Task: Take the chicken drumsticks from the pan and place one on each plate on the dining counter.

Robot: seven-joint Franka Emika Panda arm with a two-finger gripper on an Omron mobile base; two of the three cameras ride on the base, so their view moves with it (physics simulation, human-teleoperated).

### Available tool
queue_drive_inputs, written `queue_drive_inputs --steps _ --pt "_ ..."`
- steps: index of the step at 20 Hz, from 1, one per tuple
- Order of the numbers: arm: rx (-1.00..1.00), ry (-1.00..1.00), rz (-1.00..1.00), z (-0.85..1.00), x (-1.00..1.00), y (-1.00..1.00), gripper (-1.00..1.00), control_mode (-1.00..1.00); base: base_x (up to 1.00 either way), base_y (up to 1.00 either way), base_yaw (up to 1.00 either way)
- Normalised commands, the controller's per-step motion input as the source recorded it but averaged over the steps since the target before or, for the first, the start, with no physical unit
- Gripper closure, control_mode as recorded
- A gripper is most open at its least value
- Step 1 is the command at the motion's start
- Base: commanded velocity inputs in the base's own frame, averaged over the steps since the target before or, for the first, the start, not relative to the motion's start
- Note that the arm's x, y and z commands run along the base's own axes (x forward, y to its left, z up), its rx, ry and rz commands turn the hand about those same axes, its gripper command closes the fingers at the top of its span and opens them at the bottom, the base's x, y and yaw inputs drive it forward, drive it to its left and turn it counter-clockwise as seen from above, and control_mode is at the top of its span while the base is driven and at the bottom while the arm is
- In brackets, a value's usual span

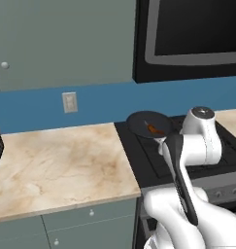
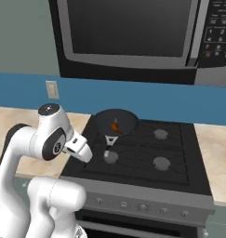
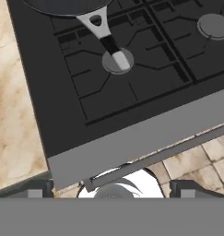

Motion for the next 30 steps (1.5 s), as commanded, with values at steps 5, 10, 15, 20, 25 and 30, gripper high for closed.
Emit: queue_drive_inputs --steps 5,10,15,20,25,30 --pt "-0.01 -0.03 0.14 -0.54 0.62 -0.14 -1.0 -1.0 0.19 -0.02 0.05" --pt "-0.06 -0.11 0.05 -0.58 0.91 -0.03 -1.0 -1.0 0.0 0.0 0.0" --pt "-0.01 -0.01 0.0 -0.08 0.97 -0.08 -1.0 -1.0 0.0 0.0 0.0" --pt "0.0 0.11 0.0 0.42 0.76 -0.18 -1.0 -1.0 0.0 0.0 0.0" --pt "0.0 0.07 0.0 0.04 0.91 -0.08 -1.0 -1.0 0.0 0.0 0.0" --pt "-0.01 0.0 0.01 -0.27 0.97 -0.09 -1.0 -1.0 0.0 0.0 0.0"
